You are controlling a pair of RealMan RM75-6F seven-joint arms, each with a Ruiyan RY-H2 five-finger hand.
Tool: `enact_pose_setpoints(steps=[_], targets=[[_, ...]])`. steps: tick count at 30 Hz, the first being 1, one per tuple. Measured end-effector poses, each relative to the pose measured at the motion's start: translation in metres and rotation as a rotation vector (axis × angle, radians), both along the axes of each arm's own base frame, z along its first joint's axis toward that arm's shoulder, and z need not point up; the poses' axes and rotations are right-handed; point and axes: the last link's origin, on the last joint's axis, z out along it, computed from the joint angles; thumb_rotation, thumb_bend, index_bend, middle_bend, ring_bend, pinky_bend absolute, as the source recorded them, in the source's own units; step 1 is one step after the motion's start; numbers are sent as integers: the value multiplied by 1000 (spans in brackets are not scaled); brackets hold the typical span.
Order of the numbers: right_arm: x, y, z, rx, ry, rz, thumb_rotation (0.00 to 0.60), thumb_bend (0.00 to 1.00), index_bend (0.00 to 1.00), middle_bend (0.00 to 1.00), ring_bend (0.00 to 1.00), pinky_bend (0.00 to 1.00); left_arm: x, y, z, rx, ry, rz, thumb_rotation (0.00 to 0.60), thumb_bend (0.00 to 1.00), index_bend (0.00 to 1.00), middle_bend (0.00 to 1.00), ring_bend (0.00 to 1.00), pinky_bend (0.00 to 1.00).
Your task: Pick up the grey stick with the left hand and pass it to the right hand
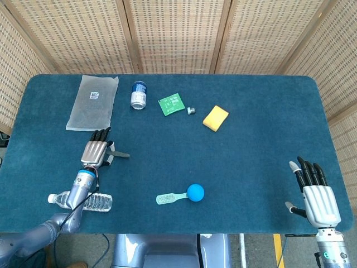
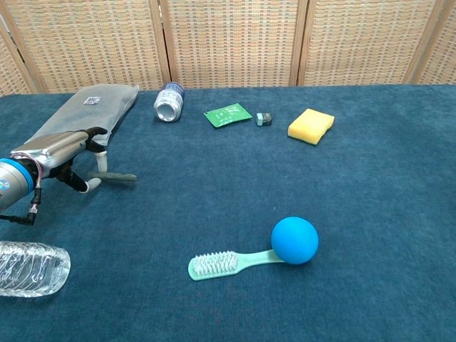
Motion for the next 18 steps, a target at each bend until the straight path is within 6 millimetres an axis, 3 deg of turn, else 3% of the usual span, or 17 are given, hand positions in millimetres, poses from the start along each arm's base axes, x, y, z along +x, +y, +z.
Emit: enact_pose_setpoints(steps=[9,13,18], targets=[[4,-2,-4,-2,3,45,600,0,0,0,0,0,20,-9,15,-11,-204,-25,600,421,724,0,0,0],[9,-12,-8,2,31,138,600,0,10,0,0,0,43,-23,21,-43,-352,-55,600,419,728,0,0,0],[25,-30,-8,30,2,251,600,0,126,0,0,0,79,-39,23,-137,-599,-49,600,420,733,0,0,0]])
